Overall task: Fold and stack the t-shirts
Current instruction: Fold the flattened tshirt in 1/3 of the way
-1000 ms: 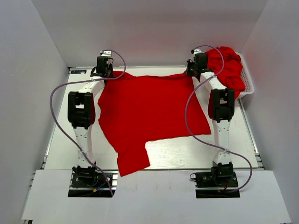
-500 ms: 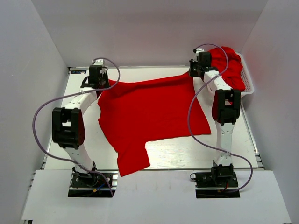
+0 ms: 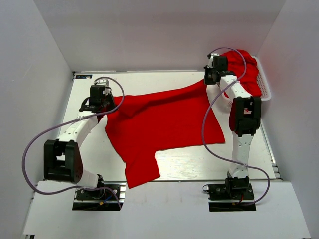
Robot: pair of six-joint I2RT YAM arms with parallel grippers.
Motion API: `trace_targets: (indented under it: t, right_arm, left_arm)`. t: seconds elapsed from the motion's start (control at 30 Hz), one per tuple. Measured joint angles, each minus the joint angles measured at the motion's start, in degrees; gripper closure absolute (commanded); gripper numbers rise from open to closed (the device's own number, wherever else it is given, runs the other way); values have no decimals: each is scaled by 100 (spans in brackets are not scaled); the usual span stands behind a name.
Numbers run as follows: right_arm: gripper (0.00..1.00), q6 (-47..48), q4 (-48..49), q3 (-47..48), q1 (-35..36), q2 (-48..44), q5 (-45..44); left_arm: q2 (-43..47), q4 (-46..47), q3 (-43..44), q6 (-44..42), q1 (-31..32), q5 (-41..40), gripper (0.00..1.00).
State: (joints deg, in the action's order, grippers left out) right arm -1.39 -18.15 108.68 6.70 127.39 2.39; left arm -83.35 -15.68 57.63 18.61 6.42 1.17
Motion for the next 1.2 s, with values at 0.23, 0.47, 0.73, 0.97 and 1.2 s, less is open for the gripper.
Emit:
trace_targets:
  t: [0.23,0.47,0.73,0.97,1.2]
  right_arm:
    - [100,13,-144,-251,-4,-223,-87]
    - [100,28,-197,-273,-24,-229,-94]
    - [100,28,-216,-343,-33,-229,-98]
    - [100,-13,-275,-461,-35,-229,-120]
    - [100,-120,-275,-461,-37,-129,-345]
  left_arm:
    - [267,-170,-293,140,13,293,100]
    - [667,-245,-879,411,44,999,100]
    - [1099,-474,-1250,546,133,1451,100]
    - [1191,-295,-1904,667,238,1908,100]
    - [1191,-352,-2162,717,339,2006,100]
